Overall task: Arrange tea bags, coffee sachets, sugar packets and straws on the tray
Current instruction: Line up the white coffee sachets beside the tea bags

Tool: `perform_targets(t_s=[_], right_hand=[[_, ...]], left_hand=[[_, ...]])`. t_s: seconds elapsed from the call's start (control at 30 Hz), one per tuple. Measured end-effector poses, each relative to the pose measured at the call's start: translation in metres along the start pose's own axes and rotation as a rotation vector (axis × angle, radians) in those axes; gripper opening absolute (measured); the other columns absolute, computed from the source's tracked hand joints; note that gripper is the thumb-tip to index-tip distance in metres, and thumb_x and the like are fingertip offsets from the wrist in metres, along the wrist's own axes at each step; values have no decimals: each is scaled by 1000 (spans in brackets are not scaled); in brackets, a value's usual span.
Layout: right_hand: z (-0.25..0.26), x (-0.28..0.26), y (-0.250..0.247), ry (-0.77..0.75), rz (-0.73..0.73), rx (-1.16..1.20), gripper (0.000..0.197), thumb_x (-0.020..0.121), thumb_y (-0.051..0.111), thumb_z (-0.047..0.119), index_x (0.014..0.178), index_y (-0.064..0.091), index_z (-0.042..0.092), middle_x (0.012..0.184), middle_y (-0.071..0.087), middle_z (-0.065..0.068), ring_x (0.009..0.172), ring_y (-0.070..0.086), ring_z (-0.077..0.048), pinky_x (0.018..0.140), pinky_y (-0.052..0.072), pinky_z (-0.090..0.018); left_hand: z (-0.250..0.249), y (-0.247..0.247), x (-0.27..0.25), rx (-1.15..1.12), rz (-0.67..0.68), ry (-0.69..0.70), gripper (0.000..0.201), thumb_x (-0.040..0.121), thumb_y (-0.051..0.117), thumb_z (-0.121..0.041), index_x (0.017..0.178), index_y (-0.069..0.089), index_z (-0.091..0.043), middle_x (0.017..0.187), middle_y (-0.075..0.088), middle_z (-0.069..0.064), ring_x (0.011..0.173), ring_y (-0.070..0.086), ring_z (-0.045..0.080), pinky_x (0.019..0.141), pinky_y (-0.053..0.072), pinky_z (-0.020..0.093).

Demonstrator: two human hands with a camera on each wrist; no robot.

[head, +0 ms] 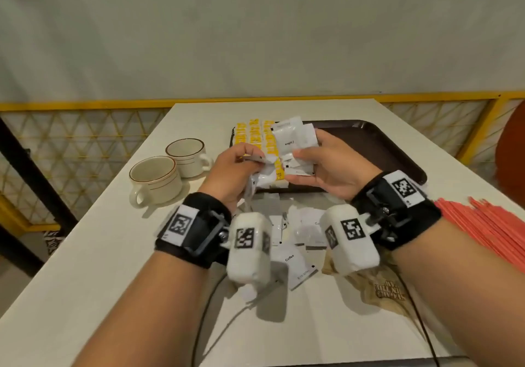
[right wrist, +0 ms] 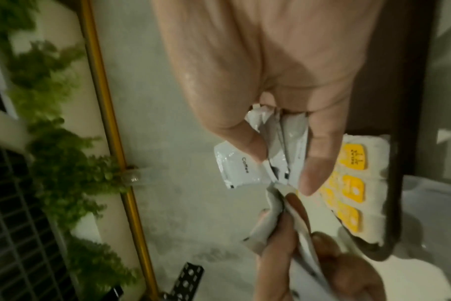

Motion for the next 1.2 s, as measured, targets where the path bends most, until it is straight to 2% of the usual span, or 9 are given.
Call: perform_targets(t_s=[0.1, 0.27, 0.4, 0.5, 0.7, 0.83, 1.03, 1.1, 1.2], right_hand=[[-6, -1, -1, -43, -81, 80, 41, 93, 47, -8, 127, 53, 13, 120, 65, -13, 99, 68, -29, 65, 59, -36], [-15, -7, -11, 6, -66, 65, 41, 93, 44, -9, 124, 56, 15, 119, 64, -15, 97, 66, -34, 63, 59, -37], [-18, -10, -16, 46, -45, 4, 38, 91, 45, -10, 117, 59, 14, 114, 66, -18, 88, 68, -29, 60, 57, -35], [-23, -12, -9, 48, 15, -4, 41, 90, 43, -13, 117, 59, 13, 115, 66, -18, 91, 68, -33, 64, 60, -39], [-27, -14, 0, 71, 82, 106, 37, 90, 42, -4, 123, 55, 6, 108, 65, -18, 88, 67, -35, 78, 58, -47], [-30, -9, 5, 67, 84, 95, 35, 91, 61, 23, 124, 60, 9, 117, 67, -13, 94, 67, -24, 76, 58, -37], [-22, 5, 4, 88, 15, 277, 20, 90, 58, -1, 109, 60, 5, 94, 66, -11, 77, 69, -17, 60, 57, -23], [-20, 5, 1, 61, -6, 324, 23, 89, 56, -4, 111, 59, 4, 95, 68, -11, 76, 70, -17, 58, 57, -22], [-21, 0, -8, 22, -69, 382, 21, 90, 56, -3, 109, 60, 4, 97, 68, -12, 74, 70, -16, 56, 56, -20]], left_hand=[[4, 20, 6, -143, -101, -58, 24, 87, 51, 9, 77, 54, -13, 78, 56, 9, 53, 50, 15, 47, 39, 27], [19, 30, 10, -192, -180, -21, 25, 77, 60, -4, 66, 60, -26, 88, 60, 12, 78, 57, 29, 62, 47, 38], [19, 29, 6, -298, -99, 33, 29, 80, 59, 1, 67, 61, -24, 89, 59, 13, 74, 53, 27, 58, 40, 34], [20, 37, 0, -187, -35, 74, 24, 71, 59, -1, 65, 64, -24, 89, 65, 8, 79, 54, 28, 60, 40, 34], [22, 42, -5, -5, -131, 176, 32, 83, 50, 8, 68, 62, -18, 82, 63, 4, 74, 54, 23, 71, 46, 34], [25, 40, -3, 84, -93, 195, 23, 84, 49, 6, 83, 65, -10, 92, 68, 10, 90, 64, 26, 88, 53, 42], [21, 37, 5, -145, 3, 45, 33, 87, 54, 1, 87, 72, -27, 115, 67, 7, 111, 60, 28, 98, 49, 45], [21, 39, 8, -308, 7, -14, 32, 90, 51, -2, 100, 70, -25, 118, 66, 7, 103, 63, 24, 92, 50, 39], [21, 38, 8, -581, -12, -123, 43, 89, 39, 3, 115, 61, -23, 111, 62, 7, 66, 51, 14, 61, 39, 25]])
Point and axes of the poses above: each hand's wrist, its own x-axis towards the middle knuckle, its own y-axis out of the palm, z = x × y, the point moved 1 cm from there along x, towards the middle knuckle
